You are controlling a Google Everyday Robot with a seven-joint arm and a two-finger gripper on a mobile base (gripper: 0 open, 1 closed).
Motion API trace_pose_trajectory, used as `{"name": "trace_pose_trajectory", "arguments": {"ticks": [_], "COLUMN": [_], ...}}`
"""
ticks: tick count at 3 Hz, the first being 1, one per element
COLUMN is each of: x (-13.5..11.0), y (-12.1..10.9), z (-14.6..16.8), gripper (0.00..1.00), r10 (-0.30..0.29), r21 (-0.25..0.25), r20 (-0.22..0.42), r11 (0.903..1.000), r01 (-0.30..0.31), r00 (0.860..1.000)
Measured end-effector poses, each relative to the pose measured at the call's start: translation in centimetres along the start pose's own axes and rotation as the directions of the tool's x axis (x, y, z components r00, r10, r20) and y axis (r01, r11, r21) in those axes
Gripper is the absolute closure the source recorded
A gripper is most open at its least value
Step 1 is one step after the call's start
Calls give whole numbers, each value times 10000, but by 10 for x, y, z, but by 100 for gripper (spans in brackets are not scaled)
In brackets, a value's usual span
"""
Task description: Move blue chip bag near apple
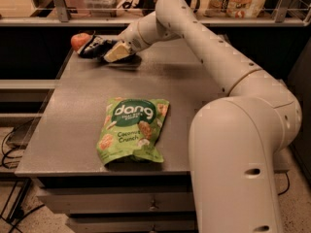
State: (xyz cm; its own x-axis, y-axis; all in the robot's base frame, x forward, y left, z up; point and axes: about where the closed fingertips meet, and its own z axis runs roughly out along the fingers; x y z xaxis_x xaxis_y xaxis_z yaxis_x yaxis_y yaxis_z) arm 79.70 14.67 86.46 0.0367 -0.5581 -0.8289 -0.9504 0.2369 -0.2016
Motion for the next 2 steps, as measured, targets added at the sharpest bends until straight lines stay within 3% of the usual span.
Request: {"name": "trace_pose_trajectory", "arguments": {"ticks": [1,2], "x": [0,0], "y": [2,2], "z": [3,3], "gripper": [0,0], "r10": [-8,-8], "r21": [-62,-64], "r20": [-1,-2], "r11": [10000,10000], "r01": [8,8], "r00": [10000,10000]}}
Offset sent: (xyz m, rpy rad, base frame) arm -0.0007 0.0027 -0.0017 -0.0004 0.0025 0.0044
